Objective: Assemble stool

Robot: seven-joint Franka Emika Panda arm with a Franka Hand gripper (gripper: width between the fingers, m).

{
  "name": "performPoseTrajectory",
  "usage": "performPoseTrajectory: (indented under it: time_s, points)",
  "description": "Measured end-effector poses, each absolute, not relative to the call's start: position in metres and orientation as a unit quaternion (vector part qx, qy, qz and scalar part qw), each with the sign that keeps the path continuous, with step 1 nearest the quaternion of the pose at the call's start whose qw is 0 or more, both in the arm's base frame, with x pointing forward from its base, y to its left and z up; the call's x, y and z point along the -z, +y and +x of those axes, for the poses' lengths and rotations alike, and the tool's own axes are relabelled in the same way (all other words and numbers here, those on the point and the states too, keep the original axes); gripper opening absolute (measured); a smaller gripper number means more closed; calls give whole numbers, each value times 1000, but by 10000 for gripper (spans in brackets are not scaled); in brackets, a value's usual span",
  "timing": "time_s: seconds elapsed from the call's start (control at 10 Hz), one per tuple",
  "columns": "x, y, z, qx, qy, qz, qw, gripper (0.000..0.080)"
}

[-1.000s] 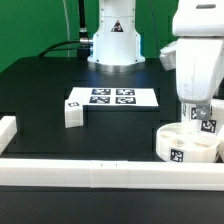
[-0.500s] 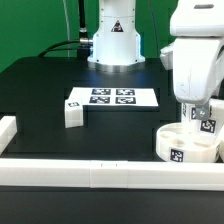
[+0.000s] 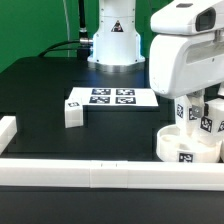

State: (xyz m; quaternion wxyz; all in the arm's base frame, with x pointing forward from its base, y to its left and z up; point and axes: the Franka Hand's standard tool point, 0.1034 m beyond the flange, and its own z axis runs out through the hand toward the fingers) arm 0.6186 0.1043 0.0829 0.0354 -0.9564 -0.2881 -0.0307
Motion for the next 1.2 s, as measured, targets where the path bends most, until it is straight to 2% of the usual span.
performPoseTrajectory:
  time_s: [1.2]
  points:
    - [-79, 111, 616, 17, 148, -987, 58, 340]
